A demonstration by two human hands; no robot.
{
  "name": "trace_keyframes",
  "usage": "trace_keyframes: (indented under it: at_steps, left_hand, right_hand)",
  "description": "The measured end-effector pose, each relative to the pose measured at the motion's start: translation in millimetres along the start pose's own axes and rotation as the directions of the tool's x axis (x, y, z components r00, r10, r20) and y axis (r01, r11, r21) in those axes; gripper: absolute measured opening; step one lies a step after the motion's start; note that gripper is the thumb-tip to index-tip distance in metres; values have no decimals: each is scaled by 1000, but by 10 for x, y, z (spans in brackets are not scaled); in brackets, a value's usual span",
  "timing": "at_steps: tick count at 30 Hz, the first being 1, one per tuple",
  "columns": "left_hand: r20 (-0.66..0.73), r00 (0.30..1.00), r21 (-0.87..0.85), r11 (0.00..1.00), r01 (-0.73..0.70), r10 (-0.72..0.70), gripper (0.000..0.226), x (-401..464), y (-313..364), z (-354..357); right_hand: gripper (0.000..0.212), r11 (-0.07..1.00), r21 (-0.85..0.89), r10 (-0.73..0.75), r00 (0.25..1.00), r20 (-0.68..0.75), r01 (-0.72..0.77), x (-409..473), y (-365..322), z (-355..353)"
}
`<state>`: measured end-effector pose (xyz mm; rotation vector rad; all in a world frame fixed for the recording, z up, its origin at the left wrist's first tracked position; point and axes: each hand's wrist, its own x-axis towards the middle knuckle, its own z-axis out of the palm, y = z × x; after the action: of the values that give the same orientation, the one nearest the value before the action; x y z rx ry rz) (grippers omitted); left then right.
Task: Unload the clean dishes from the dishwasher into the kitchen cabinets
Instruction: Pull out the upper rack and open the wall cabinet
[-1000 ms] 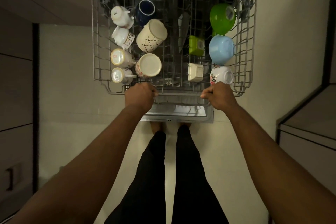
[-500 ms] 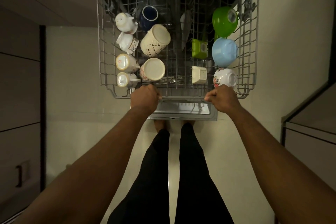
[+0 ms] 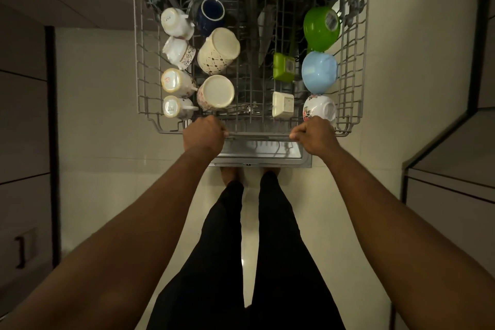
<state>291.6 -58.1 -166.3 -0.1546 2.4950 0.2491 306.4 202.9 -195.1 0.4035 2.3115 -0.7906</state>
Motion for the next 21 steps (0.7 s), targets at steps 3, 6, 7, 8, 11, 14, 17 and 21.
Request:
trace_keyframes:
  at_steps: [3, 6, 7, 8, 11, 14, 17, 21]
  left_hand:
    - [5, 1000, -3, 1000, -8, 8, 13, 0, -36, 7]
    - [28, 1000, -34, 999, -12, 13, 15, -21, -41, -25]
    - [46, 999, -50, 998, -24, 27, 15, -29, -43, -51]
    - [74, 996, -56, 998, -42, 46, 17, -57, -51, -89]
    - [152, 985, -36, 996, -83, 88, 22, -180, -73, -220]
    - [158, 980, -45, 993, -112, 118, 23, -333, -82, -320]
    - [135, 981, -71, 989, -128, 137, 31, -546, -38, -459]
    - [58, 986, -163, 975, -148, 159, 46, -805, -45, -663]
  right_hand:
    - [9, 1000, 9, -11, 1000, -30, 11, -31, -11, 56]
    - [13, 999, -26, -38, 996, -76, 36, -133, -23, 82]
    - [15, 998, -57, -44, 995, -92, 38, -163, -37, 75]
    - [17, 996, -81, -42, 994, -101, 34, -206, -59, 63]
    - [25, 997, -83, -7, 993, -114, -3, -388, -186, 3]
    - [32, 990, -125, -83, 976, -199, 59, -572, -349, -68]
    - [37, 985, -132, -140, 959, -247, 110, -738, -531, -152]
    - [42, 985, -118, -150, 964, -221, 126, -942, -735, -226]
